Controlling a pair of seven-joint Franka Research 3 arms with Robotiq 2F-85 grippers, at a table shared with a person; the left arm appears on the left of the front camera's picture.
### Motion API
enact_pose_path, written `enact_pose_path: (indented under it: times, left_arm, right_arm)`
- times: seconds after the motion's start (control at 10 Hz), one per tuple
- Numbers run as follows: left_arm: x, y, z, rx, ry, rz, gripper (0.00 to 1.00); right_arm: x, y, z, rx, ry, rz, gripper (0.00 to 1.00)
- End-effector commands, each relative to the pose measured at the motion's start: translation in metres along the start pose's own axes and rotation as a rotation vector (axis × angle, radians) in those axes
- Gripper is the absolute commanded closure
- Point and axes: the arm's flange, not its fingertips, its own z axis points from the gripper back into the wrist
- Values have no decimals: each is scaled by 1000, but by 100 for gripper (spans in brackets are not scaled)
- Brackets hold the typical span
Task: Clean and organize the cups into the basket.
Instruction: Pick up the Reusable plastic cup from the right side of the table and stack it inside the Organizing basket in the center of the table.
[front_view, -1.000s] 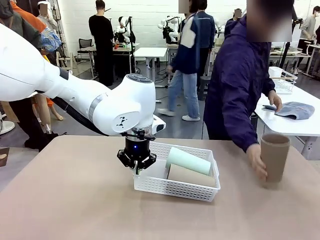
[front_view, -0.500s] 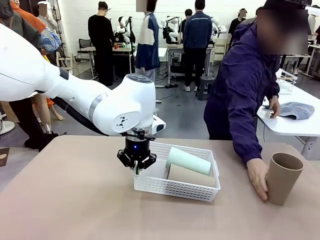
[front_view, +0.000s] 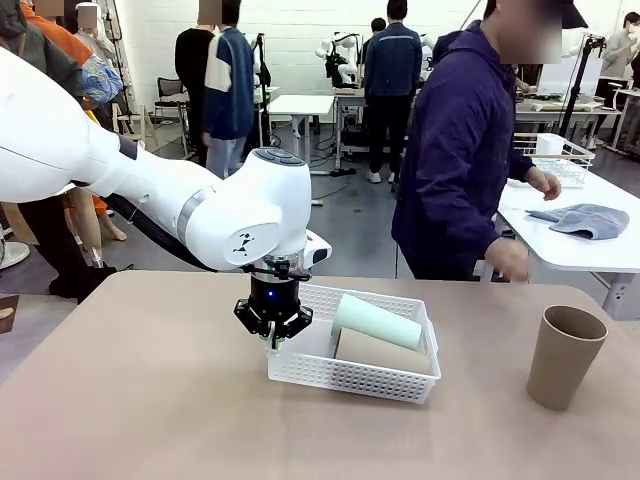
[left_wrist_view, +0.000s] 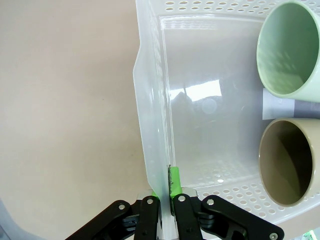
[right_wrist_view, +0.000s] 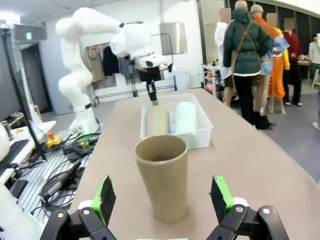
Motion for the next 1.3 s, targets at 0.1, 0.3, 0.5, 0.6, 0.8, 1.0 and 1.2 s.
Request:
enact_pose_path:
  times: [0.1,0.3,0.5,0.6,0.8,1.0,1.2]
  left_arm:
    - [0,0,1,-1,-3,-1,100]
    - [0,0,1,-1,-3,-1,100]
    - [0,0,1,-1,-3,-1,100]
    - [0,0,1,-1,-3,-1,100]
    - [0,0,1,-1,-3,-1,100]
    - [0,0,1,-1,-3,-1,100]
    - [0,0,1,-1,-3,-1,100]
  right_arm:
    - [-38,19,10,15,38,10,0]
    - [-60,25,-5,63,43,-15,0]
    - [-74,27,-25,120,59,-31,0]
    - [-77,26,-34,133,62,-39,0]
    - [-80,18,-52,136,72,-17,0]
    - [-85,9,-62,127,84,-15,0]
    - [-91,-12,-76,41,101,61,0]
